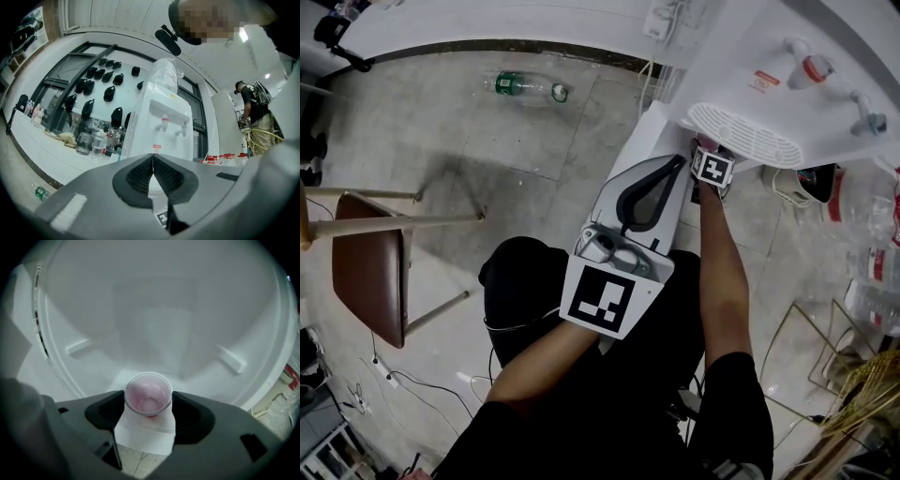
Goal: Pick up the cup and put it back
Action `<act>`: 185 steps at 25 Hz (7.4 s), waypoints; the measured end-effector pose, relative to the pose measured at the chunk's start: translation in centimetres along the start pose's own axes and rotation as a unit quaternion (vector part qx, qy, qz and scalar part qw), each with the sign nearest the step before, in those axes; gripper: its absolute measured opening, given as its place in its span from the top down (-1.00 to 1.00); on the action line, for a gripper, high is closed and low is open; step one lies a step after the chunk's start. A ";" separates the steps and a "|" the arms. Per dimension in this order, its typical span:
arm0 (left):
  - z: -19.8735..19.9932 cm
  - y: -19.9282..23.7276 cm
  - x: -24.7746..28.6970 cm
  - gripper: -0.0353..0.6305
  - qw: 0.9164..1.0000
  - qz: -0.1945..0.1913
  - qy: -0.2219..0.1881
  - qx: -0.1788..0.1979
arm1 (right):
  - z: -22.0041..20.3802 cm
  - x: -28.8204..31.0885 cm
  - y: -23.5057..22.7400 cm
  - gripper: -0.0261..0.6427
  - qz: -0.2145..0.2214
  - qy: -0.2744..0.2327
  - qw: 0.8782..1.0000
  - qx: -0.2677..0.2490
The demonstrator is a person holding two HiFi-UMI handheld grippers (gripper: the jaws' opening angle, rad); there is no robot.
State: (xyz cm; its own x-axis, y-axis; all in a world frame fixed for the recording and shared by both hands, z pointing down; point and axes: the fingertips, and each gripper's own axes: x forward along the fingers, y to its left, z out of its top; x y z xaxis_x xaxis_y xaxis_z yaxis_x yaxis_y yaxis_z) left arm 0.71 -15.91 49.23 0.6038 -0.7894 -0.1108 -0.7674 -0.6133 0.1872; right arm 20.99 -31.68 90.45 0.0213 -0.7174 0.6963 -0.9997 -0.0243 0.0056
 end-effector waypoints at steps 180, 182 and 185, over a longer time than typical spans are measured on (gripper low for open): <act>49.3 -23.9 -13.4 0.88 0.988 0.033 0.153 0.011 | 34.1 -90.8 2.7 0.94 0.142 -0.121 0.980 0.074; 51.2 -24.1 -14.0 0.88 0.989 0.021 0.146 0.011 | 36.0 -92.9 3.3 0.94 0.138 -0.144 0.977 0.070; 54.4 -24.5 -14.8 0.88 0.991 0.003 0.130 0.024 | 38.6 -96.1 4.2 0.94 0.134 -0.179 0.972 0.066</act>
State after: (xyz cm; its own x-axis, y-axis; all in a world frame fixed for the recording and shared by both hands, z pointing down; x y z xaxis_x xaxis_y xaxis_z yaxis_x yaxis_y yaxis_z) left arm -1.18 9.27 -6.80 0.6295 -0.7629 0.1475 -0.7769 -0.6141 0.1391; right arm 15.23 10.25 -4.14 -0.2127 -0.9064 0.3650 -0.9602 0.1248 -0.2499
